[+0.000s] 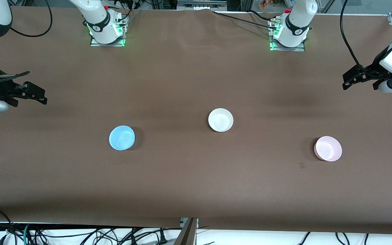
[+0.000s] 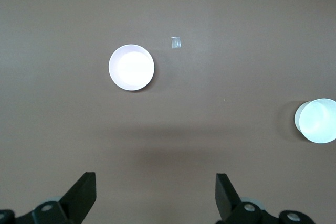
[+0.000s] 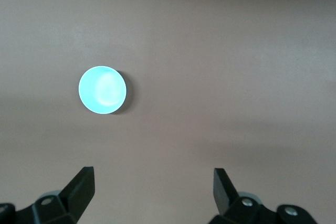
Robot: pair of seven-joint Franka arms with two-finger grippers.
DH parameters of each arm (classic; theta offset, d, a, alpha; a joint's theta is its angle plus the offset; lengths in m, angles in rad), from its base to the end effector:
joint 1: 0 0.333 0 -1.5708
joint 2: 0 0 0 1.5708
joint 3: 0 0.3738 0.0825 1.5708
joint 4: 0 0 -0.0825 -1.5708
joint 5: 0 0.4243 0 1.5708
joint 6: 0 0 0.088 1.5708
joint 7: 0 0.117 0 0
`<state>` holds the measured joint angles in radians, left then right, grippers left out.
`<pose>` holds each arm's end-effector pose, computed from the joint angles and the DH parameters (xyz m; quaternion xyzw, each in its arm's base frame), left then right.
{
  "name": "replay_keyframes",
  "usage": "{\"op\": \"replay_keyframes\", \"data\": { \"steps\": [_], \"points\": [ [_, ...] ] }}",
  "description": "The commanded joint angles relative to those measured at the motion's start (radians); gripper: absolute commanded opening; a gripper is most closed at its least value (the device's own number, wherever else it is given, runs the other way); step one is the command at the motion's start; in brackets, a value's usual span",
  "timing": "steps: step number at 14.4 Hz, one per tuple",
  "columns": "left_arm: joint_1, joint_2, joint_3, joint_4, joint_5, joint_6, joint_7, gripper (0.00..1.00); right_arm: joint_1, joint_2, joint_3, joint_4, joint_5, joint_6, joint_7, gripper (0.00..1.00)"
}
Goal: Stack pink and blue bowls on white bowl
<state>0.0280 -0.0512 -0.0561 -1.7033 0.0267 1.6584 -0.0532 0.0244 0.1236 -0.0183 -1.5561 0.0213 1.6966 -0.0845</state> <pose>0.5815 -0.0143 0.6419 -0.9998 -0.0115 -0.0037 0.0146 0.6486 0.0069 0.6142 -0.9989 -0.0441 -0.0088 0.0091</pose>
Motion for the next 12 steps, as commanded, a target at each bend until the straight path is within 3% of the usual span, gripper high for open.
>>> {"op": "replay_keyframes", "data": {
  "steps": [1,12],
  "points": [
    [0.007,0.014,-0.004,0.030,-0.019,-0.023,-0.005,1.00,-0.009,0.007,0.006,0.019,-0.006,-0.014,-0.012,1.00],
    [0.007,0.014,-0.002,0.033,-0.021,-0.046,-0.005,1.00,-0.009,0.007,0.006,0.019,-0.006,-0.015,-0.012,1.00]
  ]
}}
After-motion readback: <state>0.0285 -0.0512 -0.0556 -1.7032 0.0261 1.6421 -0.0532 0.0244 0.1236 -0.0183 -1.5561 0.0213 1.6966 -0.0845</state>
